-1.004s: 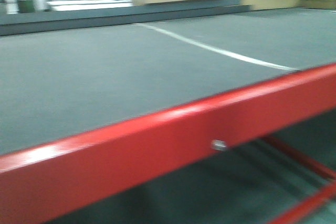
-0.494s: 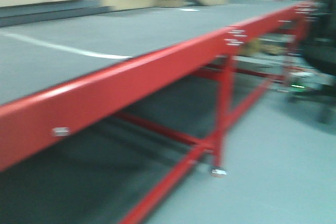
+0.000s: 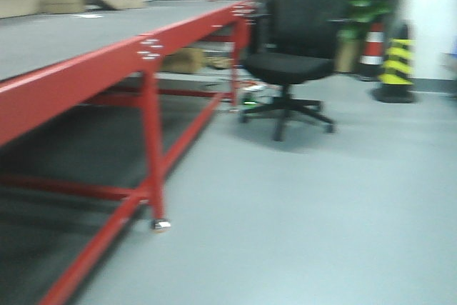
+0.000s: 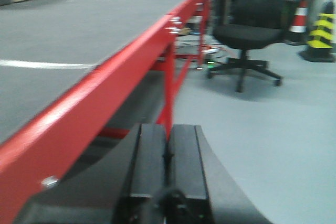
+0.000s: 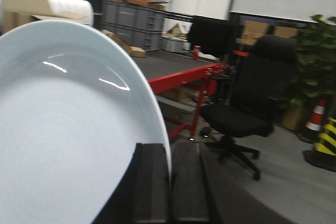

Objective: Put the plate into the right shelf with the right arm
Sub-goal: 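Drive the base away from the table holding the plate in the right gripper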

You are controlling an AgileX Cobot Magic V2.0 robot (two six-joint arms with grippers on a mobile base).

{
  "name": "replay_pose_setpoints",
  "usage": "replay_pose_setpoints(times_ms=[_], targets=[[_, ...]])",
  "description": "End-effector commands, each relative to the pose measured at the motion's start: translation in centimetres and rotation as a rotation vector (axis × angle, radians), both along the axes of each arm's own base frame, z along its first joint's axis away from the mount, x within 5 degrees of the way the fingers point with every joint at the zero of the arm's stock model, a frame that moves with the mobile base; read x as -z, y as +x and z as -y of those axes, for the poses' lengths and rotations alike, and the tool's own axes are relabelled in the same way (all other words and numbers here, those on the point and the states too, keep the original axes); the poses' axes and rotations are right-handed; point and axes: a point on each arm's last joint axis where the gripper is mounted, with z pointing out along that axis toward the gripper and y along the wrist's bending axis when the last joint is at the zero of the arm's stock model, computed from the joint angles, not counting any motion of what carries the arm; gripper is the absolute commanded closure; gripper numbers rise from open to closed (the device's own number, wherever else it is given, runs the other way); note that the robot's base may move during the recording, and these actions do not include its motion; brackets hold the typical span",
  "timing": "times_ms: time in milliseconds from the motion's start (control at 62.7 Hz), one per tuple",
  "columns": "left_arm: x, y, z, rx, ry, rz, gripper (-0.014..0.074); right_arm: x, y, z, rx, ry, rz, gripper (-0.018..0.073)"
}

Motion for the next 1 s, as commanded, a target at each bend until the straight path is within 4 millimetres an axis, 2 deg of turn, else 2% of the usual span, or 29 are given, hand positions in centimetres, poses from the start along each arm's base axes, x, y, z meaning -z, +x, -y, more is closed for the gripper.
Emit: replay_pose_setpoints(times_ms=[0,988], targets=[[-0.51,-0.04,-0.12,-0.010,-0.012,0.081,0.0643,-1.55,-0.30,-0.12,-0.016,0.006,0.104,0.0505],[-0.51,-0.04,-0.12,-0.010,-0.012,0.081,0.0643,-1.56,-0.30,-0.12,-0.017,0.006,0.105,0.0505]])
